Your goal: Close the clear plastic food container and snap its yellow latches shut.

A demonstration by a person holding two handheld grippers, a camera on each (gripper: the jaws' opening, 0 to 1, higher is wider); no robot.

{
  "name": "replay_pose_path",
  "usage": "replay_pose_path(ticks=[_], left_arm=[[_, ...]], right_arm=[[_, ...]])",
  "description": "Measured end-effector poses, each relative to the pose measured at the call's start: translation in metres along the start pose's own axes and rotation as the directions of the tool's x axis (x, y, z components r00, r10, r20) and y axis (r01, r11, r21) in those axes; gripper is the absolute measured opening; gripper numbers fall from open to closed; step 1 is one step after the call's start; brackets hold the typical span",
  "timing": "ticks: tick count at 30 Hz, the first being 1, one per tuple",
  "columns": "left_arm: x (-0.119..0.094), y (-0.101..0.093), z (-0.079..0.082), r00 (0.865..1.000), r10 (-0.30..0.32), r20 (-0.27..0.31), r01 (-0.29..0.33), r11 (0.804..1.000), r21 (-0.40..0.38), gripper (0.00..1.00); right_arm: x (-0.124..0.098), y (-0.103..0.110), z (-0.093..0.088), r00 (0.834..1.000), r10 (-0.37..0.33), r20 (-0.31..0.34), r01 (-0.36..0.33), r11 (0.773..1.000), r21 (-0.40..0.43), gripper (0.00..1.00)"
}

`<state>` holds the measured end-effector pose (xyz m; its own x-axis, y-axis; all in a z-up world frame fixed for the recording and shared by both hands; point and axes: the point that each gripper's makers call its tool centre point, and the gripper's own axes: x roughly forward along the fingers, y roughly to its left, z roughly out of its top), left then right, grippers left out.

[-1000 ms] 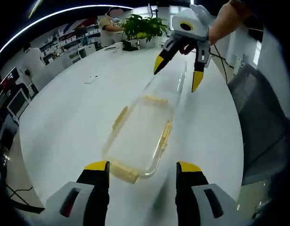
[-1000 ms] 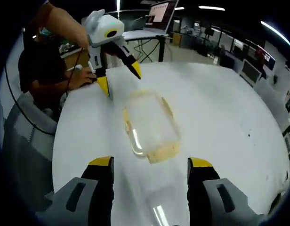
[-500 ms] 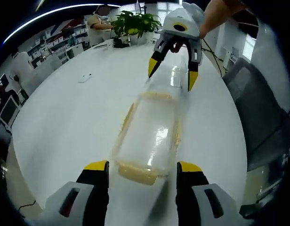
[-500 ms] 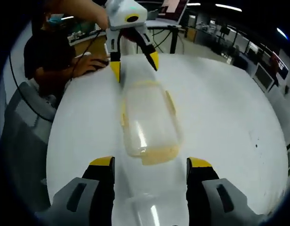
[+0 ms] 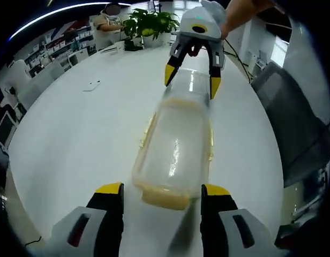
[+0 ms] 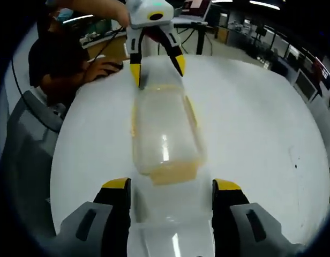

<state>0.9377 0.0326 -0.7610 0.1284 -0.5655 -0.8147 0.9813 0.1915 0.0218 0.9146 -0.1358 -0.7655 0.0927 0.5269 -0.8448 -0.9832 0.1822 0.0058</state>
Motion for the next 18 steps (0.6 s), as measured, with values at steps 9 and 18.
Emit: replay_pose_path(ticks=[9,18], left_arm=[[0.007,-0.007,-0.008,0.998,-0.063,-0.016,0.063,0.997,0.036,0.53],[0.011,-0.01,-0.014,0.994,-0.099,-0.041,0.102,0.992,0.078,0.52]], right_arm=[[0.013,0.001,0.003,0.999,0.023,-0.023,-0.023,0.999,-0.038,0.58],[0.018,0.001,0.004,0.999,0.039,-0.03,-0.04,0.998,-0.054,0.57]])
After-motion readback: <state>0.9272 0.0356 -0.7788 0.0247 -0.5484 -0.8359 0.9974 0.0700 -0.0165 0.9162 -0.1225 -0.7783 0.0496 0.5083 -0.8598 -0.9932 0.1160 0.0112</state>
